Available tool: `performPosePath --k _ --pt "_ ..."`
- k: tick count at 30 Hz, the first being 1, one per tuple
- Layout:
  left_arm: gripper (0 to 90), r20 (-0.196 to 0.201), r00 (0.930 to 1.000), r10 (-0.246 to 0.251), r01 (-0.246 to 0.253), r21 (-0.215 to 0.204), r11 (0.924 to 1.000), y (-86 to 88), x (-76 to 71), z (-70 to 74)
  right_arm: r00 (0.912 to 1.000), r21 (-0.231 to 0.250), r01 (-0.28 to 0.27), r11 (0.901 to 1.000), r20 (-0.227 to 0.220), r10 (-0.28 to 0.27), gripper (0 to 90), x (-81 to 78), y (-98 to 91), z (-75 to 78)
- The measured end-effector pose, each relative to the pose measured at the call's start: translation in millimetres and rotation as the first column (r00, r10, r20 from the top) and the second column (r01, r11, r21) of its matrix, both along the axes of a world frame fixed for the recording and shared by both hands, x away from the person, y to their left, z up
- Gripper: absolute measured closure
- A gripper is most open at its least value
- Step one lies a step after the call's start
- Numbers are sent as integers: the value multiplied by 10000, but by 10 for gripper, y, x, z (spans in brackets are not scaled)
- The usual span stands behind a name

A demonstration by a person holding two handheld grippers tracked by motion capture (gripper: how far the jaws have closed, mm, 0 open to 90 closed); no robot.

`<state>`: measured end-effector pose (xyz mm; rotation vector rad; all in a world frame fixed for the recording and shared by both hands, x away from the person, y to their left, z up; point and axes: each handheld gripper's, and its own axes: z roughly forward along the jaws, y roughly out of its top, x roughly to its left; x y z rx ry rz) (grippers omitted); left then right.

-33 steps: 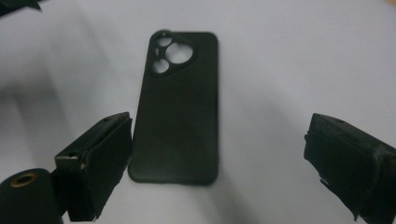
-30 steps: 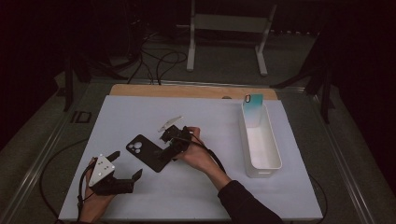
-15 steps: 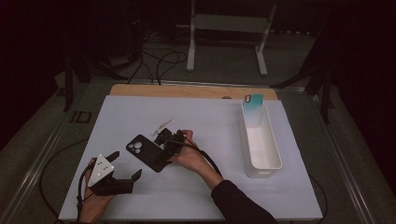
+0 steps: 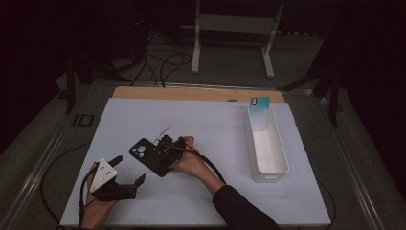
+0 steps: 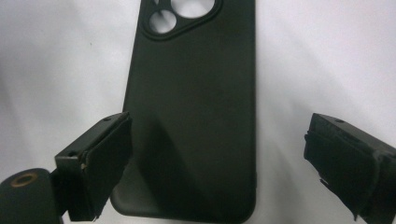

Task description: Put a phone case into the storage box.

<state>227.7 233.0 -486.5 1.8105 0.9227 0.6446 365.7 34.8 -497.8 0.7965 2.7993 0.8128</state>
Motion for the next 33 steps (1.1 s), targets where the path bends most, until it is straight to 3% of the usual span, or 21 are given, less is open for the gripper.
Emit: performPosePath --k 16,25,33 --pt "1 -10 10000 -27 27 18 10000 -3 1 -1 9996 -56 -57 10000 -272 56 81 -21 95 -85" --pt "1 -16 10000 -16 16 18 10000 0 -1 -2 9991 -333 -174 9993 -401 160 82 -55 167 -139" --pt "1 -16 10000 -17 17 8 10000 0 -2 -2 9995 -770 -224 9968 -236 206 99 -67 205 -145"
